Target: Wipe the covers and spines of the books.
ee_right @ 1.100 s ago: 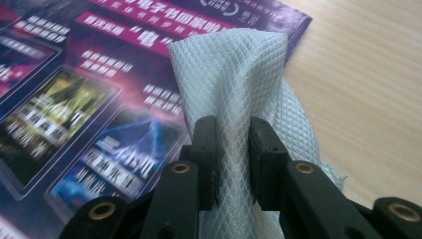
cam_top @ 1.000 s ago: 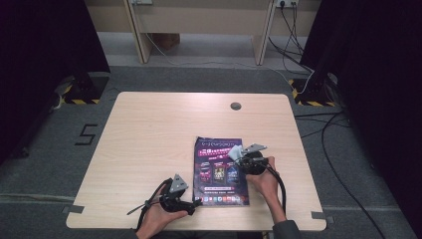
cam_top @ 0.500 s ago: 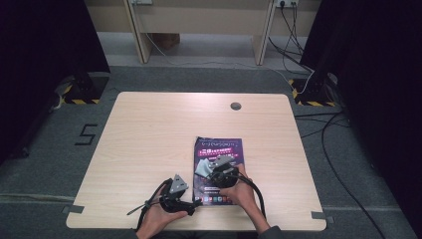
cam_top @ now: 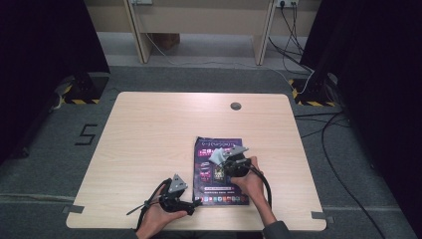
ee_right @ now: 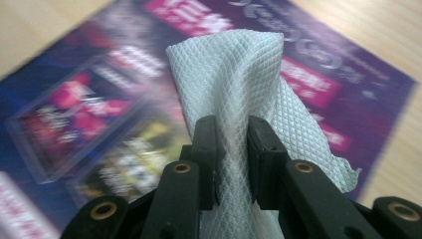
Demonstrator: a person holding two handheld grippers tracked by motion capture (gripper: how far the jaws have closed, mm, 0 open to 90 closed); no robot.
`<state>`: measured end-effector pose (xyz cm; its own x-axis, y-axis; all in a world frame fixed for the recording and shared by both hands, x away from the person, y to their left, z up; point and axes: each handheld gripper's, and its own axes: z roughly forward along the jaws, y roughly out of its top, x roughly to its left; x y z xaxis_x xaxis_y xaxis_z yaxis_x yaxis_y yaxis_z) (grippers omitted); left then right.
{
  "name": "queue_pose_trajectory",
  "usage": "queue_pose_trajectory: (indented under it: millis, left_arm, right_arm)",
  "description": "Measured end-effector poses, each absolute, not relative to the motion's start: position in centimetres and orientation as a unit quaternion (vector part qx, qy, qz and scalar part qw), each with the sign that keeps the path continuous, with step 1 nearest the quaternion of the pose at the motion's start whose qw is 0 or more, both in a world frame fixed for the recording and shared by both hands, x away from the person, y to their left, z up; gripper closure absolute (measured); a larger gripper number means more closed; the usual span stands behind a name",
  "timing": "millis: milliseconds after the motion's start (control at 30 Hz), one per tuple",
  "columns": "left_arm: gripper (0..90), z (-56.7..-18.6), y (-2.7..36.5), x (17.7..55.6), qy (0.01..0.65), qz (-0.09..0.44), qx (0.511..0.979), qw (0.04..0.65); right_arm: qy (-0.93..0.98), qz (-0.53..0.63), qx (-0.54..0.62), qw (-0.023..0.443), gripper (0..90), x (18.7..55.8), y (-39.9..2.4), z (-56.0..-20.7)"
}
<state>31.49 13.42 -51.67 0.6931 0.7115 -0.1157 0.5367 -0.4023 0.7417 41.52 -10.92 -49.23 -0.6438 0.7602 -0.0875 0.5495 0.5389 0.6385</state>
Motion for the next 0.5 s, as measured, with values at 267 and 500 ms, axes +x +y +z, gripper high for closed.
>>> queue_pose_trajectory:
  millis: [267, 500]
  left_arm:
    - [16.3, -51.7, 13.5, 31.5, 0.377, 0.108, 0.830, 0.396]
    - [15.7, -51.8, 13.5, 31.5, 0.376, 0.108, 0.829, 0.399]
  right_arm:
    - [0.836, 0.283, 0.424, 0.205, 76.1, 44.8, -13.2, -49.3]
    - [0.829, 0.279, 0.435, 0.214, 75.6, 47.2, -14.2, -49.3]
